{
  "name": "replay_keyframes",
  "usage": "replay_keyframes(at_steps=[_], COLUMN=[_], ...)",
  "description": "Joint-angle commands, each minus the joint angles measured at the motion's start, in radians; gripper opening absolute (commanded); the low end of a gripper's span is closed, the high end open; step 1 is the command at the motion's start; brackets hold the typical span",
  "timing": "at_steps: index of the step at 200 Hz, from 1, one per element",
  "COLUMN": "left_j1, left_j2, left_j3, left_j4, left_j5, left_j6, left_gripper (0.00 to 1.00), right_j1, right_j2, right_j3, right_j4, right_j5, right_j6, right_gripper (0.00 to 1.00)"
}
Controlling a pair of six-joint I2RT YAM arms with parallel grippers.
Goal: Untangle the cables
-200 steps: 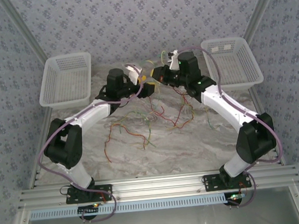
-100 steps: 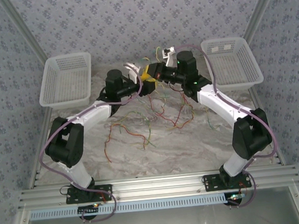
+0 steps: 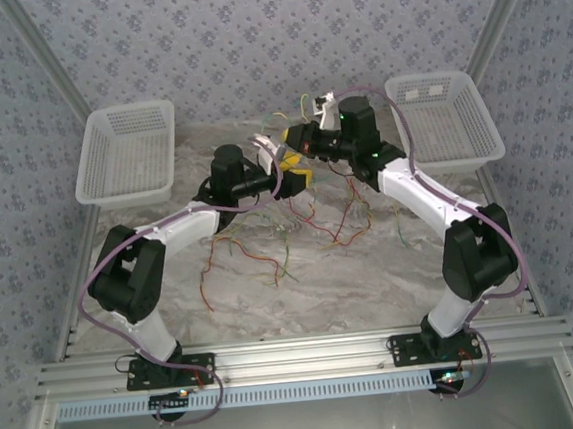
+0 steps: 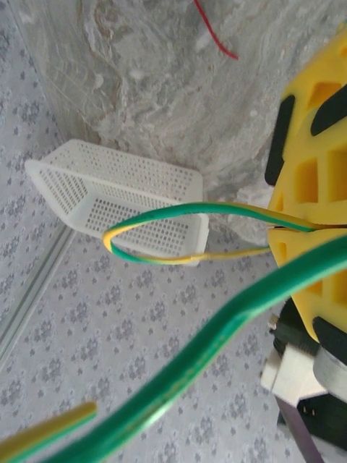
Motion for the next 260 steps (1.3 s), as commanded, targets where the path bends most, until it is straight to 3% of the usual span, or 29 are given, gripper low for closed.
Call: replay_keyframes(at_steps=[1, 36, 54, 74, 83, 125, 138, 149, 165, 168, 172, 195, 219, 243, 260], left_j1=[0.015, 0.013, 0.014, 0.019, 0.023, 0.071, 0.093, 0.116, 0.170, 0.184, 0.202, 0.335, 0.454, 0.532, 0.572], left_j2=[0.000, 0.049, 0.050, 0.056, 0.056, -0.033, -0.084, -0.135, -0.213, -0.227, -0.245, -0.284, -0.254, -0.086, 0.029], left_j3=[0.065, 0.075, 0.062, 0.054, 0.053, -0.026, -0.021, -0.017, -0.013, -0.011, -0.002, 0.097, 0.236, 0.483, 0.568], left_j4=[0.044, 0.183, 0.232, 0.247, 0.227, 0.163, 0.049, -0.052, -0.163, -0.182, -0.212, -0.426, -0.628, -0.883, -0.886], left_j5=[-0.017, -0.029, -0.065, -0.072, -0.070, -0.160, -0.195, -0.234, -0.291, -0.299, -0.313, -0.393, -0.520, -0.681, -0.767], left_j6=[0.002, -0.077, -0.090, -0.087, -0.081, -0.118, -0.105, -0.086, -0.063, -0.057, -0.048, -0.023, 0.039, 0.140, 0.219], left_gripper=[0.70, 0.67, 0.58, 0.22, 0.00, 0.00, 0.00, 0.00, 0.00, 0.00, 0.00, 0.00, 0.00, 0.00, 0.00], right_j1=[0.038, 0.061, 0.072, 0.075, 0.075, 0.050, 0.041, 0.037, 0.035, 0.034, 0.034, 0.022, 0.008, 0.008, 0.005], right_j2=[0.009, 0.058, 0.053, 0.034, 0.019, -0.088, -0.109, -0.137, -0.205, -0.217, -0.236, -0.314, -0.377, -0.414, -0.437], right_j3=[-0.045, -0.053, -0.053, -0.068, -0.064, 0.011, 0.052, 0.076, 0.084, 0.084, 0.082, 0.083, 0.052, 0.015, -0.033], right_j4=[0.166, 0.284, 0.242, 0.248, 0.226, -0.167, -0.268, -0.339, -0.395, -0.403, -0.412, -0.464, -0.471, -0.482, -0.464], right_j5=[-0.090, -0.136, -0.126, -0.124, -0.122, 0.017, 0.053, 0.102, 0.198, 0.219, 0.244, 0.367, 0.411, 0.455, 0.452], right_j6=[0.137, 0.248, 0.231, 0.247, 0.234, -0.024, -0.112, -0.186, -0.275, -0.293, -0.311, -0.374, -0.389, -0.411, -0.423], right_gripper=[0.00, 0.00, 0.00, 0.00, 0.00, 0.01, 0.25, 0.59, 0.81, 0.93, 0.99, 1.00, 1.00, 1.00, 1.00])
